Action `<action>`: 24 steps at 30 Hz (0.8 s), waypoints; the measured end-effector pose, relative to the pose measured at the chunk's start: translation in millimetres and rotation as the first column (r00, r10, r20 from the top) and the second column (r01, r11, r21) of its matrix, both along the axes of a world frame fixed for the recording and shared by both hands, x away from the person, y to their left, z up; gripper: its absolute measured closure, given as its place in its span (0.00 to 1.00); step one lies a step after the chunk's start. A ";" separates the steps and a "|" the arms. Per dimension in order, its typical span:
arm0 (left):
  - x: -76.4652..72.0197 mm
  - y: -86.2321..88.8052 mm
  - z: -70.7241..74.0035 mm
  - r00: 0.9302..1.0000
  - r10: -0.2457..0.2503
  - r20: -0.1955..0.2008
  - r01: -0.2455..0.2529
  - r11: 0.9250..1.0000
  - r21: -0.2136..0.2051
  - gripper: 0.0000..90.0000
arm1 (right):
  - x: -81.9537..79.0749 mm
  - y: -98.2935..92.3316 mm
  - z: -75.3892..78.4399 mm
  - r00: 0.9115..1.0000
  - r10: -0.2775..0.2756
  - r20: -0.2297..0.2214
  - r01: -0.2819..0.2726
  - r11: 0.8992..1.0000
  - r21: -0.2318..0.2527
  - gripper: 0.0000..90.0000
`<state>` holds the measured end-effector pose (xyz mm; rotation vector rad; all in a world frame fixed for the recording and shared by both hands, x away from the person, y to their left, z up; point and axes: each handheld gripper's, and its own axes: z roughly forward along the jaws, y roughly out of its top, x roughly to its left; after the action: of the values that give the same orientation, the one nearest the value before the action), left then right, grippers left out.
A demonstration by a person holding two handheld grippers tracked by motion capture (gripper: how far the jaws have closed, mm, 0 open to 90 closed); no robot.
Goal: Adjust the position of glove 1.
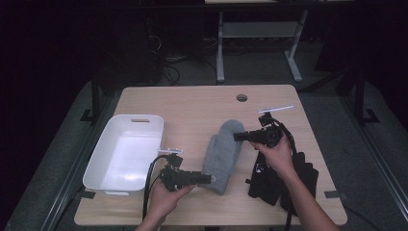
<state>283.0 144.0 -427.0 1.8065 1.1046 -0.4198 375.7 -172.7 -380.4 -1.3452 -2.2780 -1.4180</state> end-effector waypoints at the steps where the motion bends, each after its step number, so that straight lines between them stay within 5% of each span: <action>1: -0.9 1.0 2.0 1.000 0.000 0.005 0.000 1.000 0.000 0.56 | -0.3 1.4 2.3 1.000 -0.002 0.000 0.002 1.000 0.006 0.87; 24: -9.5 38.7 49.5 0.996 0.042 0.072 -0.043 0.999 0.007 0.55 | 9.3 42.4 49.5 0.999 0.040 0.021 -0.043 0.993 0.111 0.87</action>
<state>273.5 182.8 -377.5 1.7882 1.0942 -0.3226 385.0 -130.2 -330.9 -1.2497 -2.1892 -1.5261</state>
